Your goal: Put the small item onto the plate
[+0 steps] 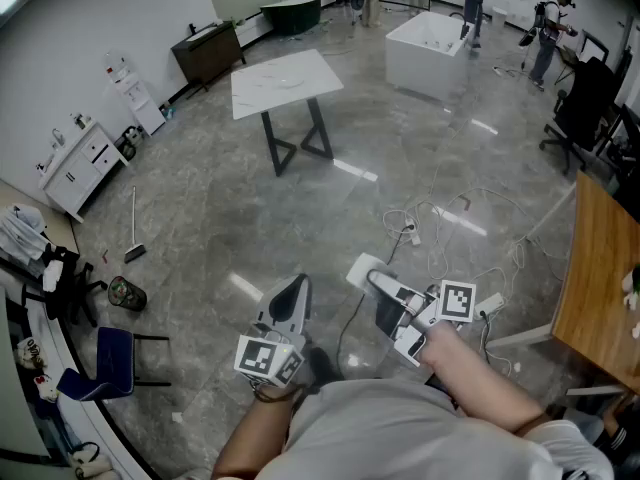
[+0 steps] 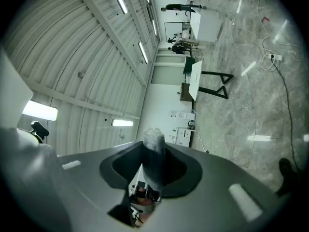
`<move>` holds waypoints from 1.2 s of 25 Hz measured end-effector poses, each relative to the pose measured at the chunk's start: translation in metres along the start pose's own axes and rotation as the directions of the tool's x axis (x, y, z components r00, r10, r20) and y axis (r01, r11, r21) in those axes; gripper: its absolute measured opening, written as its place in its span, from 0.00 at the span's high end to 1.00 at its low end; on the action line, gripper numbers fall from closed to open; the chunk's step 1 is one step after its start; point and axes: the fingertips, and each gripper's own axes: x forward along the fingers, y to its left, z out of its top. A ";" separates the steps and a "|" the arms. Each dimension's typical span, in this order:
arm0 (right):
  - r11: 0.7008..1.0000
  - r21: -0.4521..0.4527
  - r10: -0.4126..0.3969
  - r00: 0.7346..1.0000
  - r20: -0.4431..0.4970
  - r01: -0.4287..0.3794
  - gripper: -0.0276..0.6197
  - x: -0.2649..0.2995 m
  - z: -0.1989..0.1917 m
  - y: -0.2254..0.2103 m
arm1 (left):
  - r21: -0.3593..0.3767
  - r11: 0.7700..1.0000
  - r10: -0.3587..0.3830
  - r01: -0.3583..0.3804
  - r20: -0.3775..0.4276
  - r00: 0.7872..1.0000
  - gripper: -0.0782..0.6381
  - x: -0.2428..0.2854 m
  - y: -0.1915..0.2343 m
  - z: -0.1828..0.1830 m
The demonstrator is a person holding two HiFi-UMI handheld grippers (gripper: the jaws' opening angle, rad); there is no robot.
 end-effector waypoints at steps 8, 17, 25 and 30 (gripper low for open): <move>1.000 -0.005 -0.020 1.000 0.006 0.020 0.80 0.041 0.008 -0.017 | -0.020 1.000 -0.008 0.008 0.000 1.000 0.88 0.014 0.045 0.000; 1.000 -0.017 -0.020 0.999 0.039 0.021 0.80 0.136 0.018 -0.027 | -0.024 0.997 -0.077 0.077 -0.011 0.997 0.88 0.039 0.126 0.019; 0.999 -0.026 -0.023 0.996 0.081 0.025 0.80 0.213 0.016 -0.040 | -0.006 0.995 -0.100 0.100 -0.020 0.995 0.88 0.036 0.209 0.034; 0.999 -0.032 -0.034 0.997 0.074 0.036 0.80 0.253 0.015 -0.053 | -0.012 0.996 -0.093 0.093 -0.013 0.996 0.88 0.043 0.248 0.042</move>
